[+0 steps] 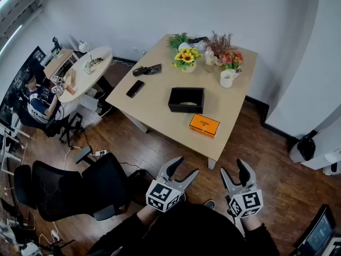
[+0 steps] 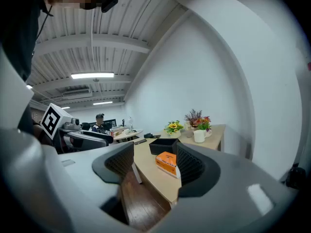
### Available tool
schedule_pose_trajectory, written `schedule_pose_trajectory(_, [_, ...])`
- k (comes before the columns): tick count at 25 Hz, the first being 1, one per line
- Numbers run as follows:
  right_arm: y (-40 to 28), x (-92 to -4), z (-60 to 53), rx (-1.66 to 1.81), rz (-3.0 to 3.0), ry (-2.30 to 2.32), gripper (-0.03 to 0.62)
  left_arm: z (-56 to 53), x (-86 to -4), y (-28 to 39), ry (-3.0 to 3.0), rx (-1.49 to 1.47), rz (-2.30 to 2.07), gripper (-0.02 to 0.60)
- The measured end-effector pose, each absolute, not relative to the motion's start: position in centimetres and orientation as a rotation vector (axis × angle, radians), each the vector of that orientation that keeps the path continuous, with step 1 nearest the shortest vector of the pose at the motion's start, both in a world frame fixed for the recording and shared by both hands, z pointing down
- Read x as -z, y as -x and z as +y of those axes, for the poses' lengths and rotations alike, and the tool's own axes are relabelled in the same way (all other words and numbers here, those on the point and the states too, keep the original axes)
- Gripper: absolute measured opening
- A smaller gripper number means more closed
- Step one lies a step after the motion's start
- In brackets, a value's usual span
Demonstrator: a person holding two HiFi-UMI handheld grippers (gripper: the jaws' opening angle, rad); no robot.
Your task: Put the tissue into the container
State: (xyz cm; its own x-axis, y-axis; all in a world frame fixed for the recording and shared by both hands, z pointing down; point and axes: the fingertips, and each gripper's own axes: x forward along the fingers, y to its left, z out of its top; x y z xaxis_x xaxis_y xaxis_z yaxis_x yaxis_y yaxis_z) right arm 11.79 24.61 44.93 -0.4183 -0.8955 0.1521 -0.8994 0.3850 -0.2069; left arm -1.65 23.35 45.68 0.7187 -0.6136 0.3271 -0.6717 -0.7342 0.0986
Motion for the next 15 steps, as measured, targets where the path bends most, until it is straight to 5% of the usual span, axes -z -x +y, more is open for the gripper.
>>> schedule_pose_trajectory(9, [-11.0,-49.1,18.7,-0.436,-2.542,-1.564,0.398,16.9,-51.1,3.3,-2.57,-0.548,-0.983,0.39])
schedule_pose_trajectory(15, [-10.8,-55.1,12.9,-0.598,-2.402,-1.536,0.431,9.5,-56.7,4.8,-2.449,-0.593,-0.871,0.408])
